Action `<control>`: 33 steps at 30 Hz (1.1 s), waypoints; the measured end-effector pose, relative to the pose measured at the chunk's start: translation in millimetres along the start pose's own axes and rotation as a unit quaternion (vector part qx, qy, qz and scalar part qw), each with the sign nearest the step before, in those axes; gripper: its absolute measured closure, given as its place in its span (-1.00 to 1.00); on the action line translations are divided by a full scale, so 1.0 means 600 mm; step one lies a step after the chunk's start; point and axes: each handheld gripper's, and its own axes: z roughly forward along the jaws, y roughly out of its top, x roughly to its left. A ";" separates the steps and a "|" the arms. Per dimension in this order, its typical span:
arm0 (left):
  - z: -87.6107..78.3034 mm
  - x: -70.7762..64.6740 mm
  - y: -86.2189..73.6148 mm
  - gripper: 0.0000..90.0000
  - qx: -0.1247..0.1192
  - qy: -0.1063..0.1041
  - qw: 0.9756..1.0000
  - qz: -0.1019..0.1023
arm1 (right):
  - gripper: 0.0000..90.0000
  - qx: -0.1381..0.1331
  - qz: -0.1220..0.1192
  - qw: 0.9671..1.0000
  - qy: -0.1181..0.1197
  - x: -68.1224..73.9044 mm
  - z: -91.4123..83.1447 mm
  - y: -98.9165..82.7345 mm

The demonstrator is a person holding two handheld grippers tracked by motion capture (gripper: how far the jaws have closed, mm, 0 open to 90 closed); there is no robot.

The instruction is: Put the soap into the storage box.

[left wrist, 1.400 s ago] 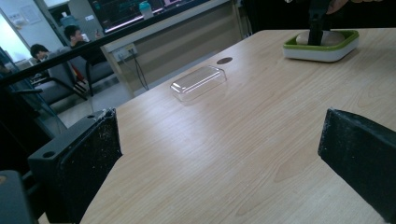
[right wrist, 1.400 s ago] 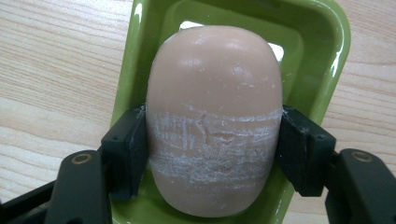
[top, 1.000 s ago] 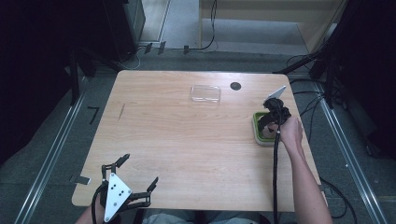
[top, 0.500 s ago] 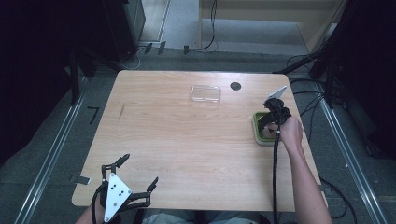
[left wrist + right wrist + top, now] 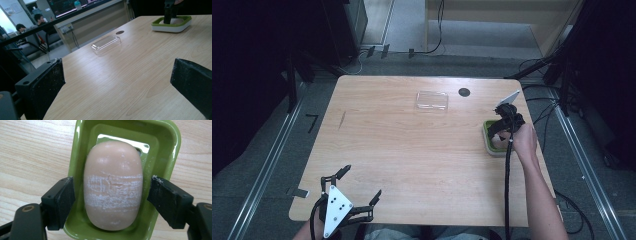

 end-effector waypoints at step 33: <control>-0.001 0.000 0.000 -1.00 0.000 0.001 1.000 0.000 | -0.98 -0.026 -0.163 0.986 0.019 0.134 -0.100 -0.055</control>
